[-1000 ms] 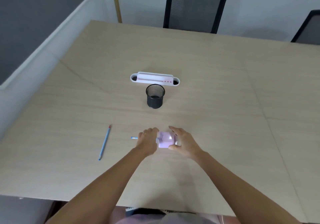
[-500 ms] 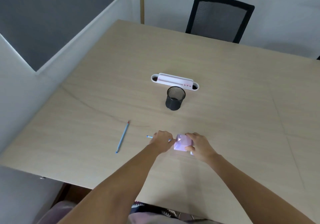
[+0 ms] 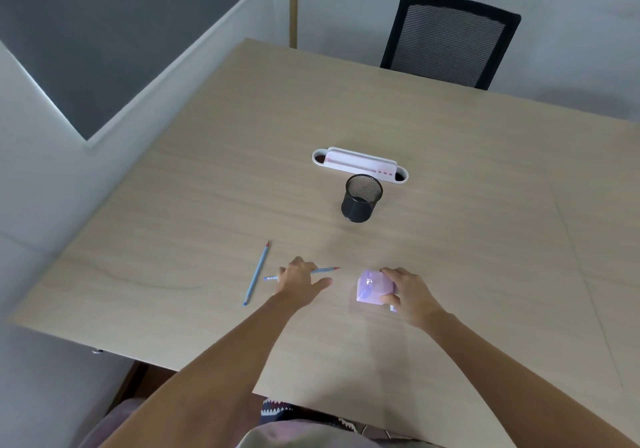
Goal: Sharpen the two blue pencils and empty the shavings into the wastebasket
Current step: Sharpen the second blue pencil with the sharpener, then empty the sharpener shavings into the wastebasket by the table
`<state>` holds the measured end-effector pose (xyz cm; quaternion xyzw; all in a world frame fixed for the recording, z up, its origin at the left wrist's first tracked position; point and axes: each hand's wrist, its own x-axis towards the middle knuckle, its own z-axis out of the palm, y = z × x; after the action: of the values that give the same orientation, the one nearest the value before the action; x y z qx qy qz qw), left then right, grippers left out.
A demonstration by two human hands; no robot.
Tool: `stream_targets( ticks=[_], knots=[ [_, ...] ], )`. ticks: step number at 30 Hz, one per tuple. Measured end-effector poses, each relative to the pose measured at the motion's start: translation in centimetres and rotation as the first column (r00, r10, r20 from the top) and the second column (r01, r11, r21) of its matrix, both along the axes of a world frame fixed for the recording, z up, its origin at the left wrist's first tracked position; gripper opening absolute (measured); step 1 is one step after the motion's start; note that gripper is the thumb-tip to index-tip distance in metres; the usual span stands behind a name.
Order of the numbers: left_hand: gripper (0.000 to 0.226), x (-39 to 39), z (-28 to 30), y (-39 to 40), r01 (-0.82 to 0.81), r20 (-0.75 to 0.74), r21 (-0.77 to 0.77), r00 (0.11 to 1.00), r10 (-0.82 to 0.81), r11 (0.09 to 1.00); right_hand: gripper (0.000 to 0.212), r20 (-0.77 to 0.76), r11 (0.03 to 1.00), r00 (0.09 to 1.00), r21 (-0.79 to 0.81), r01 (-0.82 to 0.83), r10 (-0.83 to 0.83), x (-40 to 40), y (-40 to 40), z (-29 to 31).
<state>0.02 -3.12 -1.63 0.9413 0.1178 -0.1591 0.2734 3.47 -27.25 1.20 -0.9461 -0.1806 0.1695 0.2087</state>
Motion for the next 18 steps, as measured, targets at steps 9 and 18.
stream_targets(
  ticks=[9,18],
  knots=[
    [0.021,-1.4,-1.3,3.1,-0.323,0.055,0.044,0.945,0.321,0.945,0.046,0.053,1.0,0.999,0.009,0.0,0.0,0.1,0.0,-0.7],
    [0.015,0.3,-3.5,5.3,-0.541,-0.012,0.073,0.839,0.543,0.838,0.047,0.063,1.0,0.998,0.002,0.0,0.0,0.0,0.3,-0.7]
  ],
)
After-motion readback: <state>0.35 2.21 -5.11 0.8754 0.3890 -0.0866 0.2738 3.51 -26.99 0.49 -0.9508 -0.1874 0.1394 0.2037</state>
